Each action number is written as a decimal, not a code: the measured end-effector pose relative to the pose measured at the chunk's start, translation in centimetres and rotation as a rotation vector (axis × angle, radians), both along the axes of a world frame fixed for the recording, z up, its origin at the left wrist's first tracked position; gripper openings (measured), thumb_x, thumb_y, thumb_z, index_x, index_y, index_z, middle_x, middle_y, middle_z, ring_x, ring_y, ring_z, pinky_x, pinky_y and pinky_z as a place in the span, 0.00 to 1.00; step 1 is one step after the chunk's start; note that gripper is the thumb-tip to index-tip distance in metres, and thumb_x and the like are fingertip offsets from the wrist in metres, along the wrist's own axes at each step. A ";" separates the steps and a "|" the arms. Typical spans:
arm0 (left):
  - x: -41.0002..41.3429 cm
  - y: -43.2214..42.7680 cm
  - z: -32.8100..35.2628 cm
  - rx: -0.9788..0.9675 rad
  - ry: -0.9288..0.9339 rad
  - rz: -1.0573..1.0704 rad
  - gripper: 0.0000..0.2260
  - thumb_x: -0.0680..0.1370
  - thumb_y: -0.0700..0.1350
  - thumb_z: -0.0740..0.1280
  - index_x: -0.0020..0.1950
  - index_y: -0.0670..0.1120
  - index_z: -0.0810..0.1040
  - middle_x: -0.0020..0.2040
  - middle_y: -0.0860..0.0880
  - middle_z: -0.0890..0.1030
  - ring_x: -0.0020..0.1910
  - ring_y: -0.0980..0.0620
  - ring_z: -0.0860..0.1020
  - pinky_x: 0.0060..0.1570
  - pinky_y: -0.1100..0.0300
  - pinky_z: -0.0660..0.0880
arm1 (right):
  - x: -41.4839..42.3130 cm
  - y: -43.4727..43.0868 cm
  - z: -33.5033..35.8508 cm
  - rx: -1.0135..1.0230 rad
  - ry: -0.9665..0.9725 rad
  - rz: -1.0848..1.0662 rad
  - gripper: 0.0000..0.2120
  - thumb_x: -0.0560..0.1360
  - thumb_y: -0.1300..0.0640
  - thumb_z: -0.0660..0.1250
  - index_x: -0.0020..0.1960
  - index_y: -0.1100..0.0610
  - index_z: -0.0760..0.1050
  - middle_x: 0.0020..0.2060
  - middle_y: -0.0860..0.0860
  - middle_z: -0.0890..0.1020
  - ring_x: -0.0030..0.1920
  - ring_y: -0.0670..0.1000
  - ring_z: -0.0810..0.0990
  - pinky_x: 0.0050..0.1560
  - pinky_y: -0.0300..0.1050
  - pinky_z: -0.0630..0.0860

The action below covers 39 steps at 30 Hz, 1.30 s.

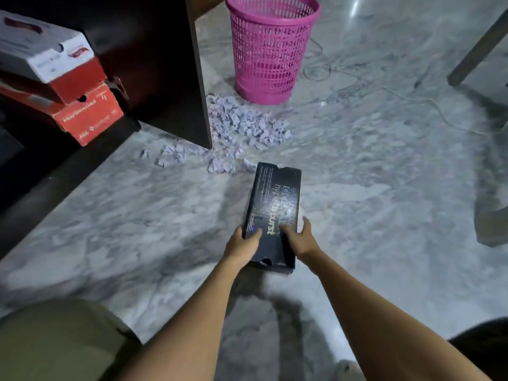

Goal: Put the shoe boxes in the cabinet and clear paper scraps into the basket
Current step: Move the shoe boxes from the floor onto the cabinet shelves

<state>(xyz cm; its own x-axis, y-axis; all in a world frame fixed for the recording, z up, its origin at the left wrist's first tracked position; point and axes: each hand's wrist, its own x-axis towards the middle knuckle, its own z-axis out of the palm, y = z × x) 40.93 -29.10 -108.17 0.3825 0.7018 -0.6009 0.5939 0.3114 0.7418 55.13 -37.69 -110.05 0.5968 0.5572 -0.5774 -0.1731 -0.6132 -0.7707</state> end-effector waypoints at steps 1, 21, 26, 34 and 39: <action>-0.1 -0.1 -0.1 0.013 0.003 0.006 0.12 0.77 0.56 0.66 0.52 0.49 0.77 0.44 0.49 0.82 0.40 0.51 0.79 0.37 0.60 0.73 | -0.3 -0.6 -0.5 0.030 0.076 -0.020 0.38 0.77 0.45 0.68 0.79 0.53 0.51 0.69 0.56 0.72 0.64 0.56 0.76 0.56 0.44 0.77; -5.7 1.4 4.1 -0.020 -0.381 0.503 0.17 0.72 0.45 0.72 0.55 0.48 0.68 0.53 0.44 0.81 0.48 0.45 0.81 0.47 0.49 0.78 | -3.3 3.5 6.1 0.383 0.274 0.418 0.18 0.79 0.57 0.65 0.67 0.43 0.73 0.59 0.49 0.83 0.57 0.52 0.83 0.46 0.44 0.79; -7.4 3.5 8.3 0.133 -0.548 0.700 0.10 0.77 0.44 0.67 0.56 0.47 0.71 0.54 0.43 0.81 0.47 0.46 0.80 0.41 0.55 0.76 | -4.3 7.9 12.0 0.493 0.245 0.558 0.19 0.80 0.60 0.63 0.67 0.43 0.73 0.58 0.49 0.84 0.55 0.51 0.84 0.42 0.40 0.79; -9.2 7.4 18.1 0.388 -0.707 0.777 0.10 0.78 0.42 0.66 0.59 0.46 0.71 0.51 0.47 0.83 0.42 0.54 0.82 0.35 0.65 0.76 | -6.1 13.1 21.8 0.774 0.059 0.694 0.24 0.76 0.54 0.64 0.72 0.45 0.71 0.62 0.47 0.82 0.63 0.51 0.80 0.53 0.37 0.76; -9.7 10.6 26.6 0.584 -0.758 0.759 0.14 0.70 0.49 0.72 0.53 0.53 0.77 0.50 0.50 0.85 0.52 0.47 0.82 0.58 0.47 0.77 | -6.3 15.0 28.1 0.941 -0.012 0.734 0.24 0.79 0.56 0.63 0.74 0.43 0.67 0.62 0.44 0.81 0.61 0.46 0.80 0.52 0.34 0.76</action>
